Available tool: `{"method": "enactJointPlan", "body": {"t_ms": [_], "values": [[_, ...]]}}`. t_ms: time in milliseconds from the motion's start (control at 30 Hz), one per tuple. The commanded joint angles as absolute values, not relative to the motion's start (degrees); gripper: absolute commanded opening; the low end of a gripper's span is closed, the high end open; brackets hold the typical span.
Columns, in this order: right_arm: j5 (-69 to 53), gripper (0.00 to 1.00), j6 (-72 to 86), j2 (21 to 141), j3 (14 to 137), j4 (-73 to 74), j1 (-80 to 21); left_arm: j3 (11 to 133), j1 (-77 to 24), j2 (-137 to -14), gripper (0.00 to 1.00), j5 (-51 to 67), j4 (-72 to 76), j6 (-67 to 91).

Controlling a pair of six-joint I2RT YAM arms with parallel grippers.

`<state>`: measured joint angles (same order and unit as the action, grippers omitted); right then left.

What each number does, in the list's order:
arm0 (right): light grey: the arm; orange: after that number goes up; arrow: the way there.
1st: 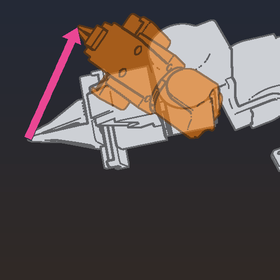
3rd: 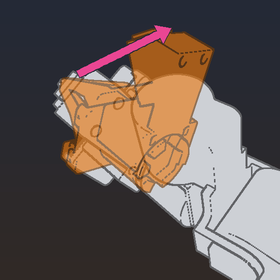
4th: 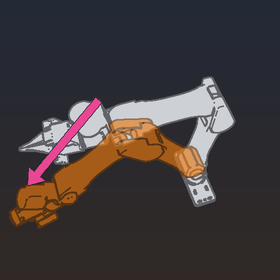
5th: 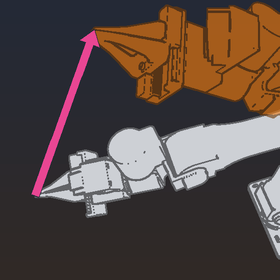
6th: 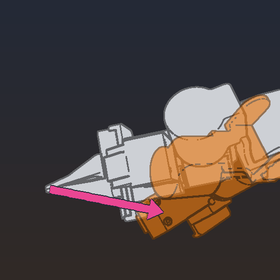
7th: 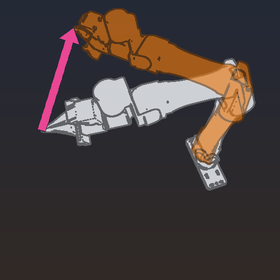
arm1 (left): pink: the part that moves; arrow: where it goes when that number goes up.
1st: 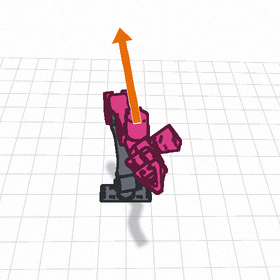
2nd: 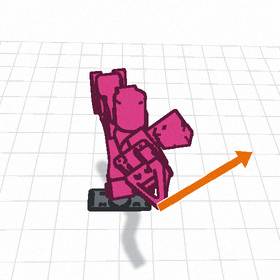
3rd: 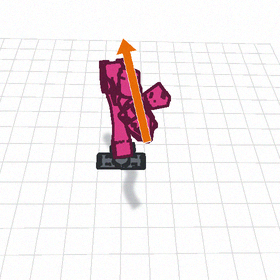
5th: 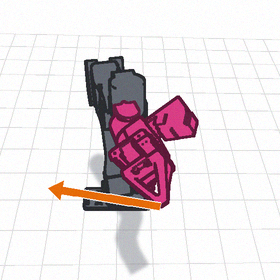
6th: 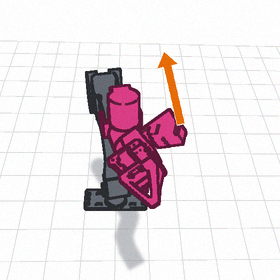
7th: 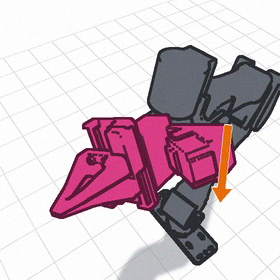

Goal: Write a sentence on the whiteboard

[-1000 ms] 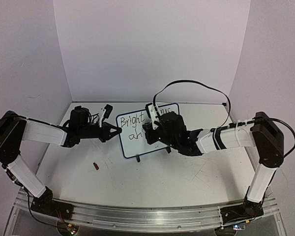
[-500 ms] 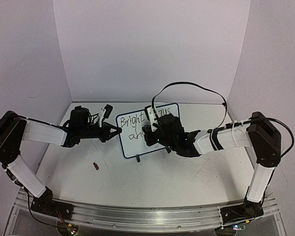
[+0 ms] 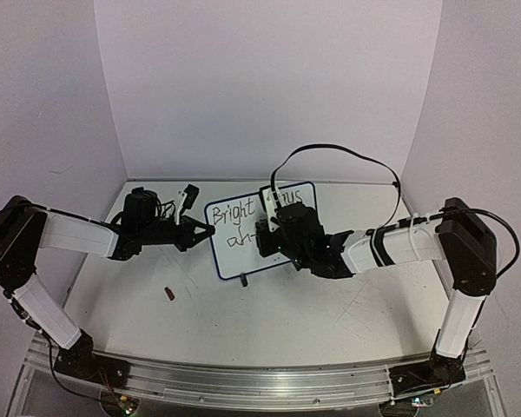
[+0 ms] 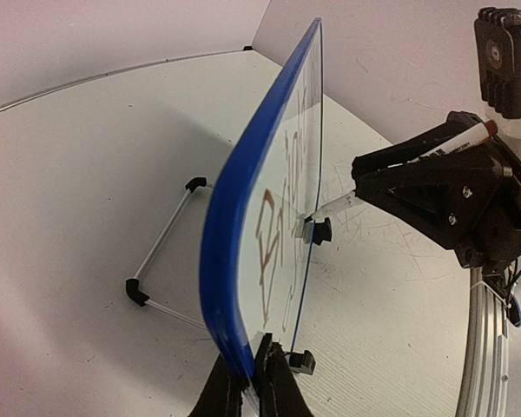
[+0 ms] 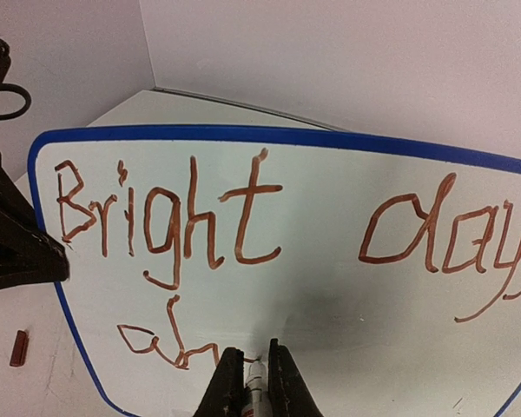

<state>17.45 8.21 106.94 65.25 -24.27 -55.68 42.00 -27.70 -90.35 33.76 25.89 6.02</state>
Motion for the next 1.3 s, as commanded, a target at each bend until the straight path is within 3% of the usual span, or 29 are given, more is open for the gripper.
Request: {"method": "enactJointPlan", "body": {"t_ms": [0,1267], "values": [[20.6,0.0,7.5,106.6,67.2,-26.1,-55.1,43.7,-26.8,-91.7,0.0,26.7,22.7,1.3],[15.1,0.0,8.7,109.2,69.4,-25.5,-55.3,43.7,-26.8,-91.7,0.0,26.5,22.4,1.1]]}}
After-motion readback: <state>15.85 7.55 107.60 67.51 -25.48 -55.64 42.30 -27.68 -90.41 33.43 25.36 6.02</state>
